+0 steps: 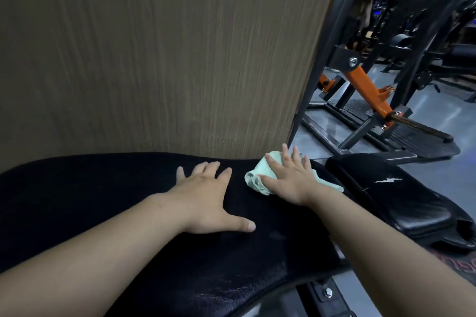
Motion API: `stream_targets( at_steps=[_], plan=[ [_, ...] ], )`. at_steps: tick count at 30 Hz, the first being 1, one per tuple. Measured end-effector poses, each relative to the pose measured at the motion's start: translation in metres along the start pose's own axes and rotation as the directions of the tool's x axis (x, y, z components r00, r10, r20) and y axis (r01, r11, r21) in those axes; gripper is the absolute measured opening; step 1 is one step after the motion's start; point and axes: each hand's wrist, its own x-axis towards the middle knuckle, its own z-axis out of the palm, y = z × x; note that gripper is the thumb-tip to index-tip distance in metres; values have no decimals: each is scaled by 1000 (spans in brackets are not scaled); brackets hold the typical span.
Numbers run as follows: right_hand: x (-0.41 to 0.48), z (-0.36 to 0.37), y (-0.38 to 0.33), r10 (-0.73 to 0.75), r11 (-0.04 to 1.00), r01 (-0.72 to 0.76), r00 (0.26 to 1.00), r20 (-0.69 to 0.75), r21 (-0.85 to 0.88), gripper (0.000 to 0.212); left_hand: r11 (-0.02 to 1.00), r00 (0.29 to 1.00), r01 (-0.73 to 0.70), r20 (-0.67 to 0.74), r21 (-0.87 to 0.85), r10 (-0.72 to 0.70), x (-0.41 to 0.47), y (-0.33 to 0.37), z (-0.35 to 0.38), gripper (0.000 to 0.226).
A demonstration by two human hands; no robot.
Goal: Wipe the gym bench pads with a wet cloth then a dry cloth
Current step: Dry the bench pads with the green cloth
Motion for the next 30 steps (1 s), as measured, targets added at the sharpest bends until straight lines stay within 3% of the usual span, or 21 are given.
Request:
stream_targets(
  at_steps=[4,9,22,30],
  plan=[
    [25,-1,-11,46,998,-46,999,17,-35,78,995,994,91,57,35,-93,-10,-20,2,135],
    [15,2,-13,-5,1000,5,1000,-5,-28,79,993,994,103,36,56,-105,-10,-25,11,135],
    [-155,27,-40,-192,980,191,981,-7,-46,99,992,994,95,46,79,-99,-12,-23,8,131],
    [-163,33,-55,-146,987,145,989,-14,-66,106,993,995,84,39,80,-87,-16,-22,8,129]
  ],
)
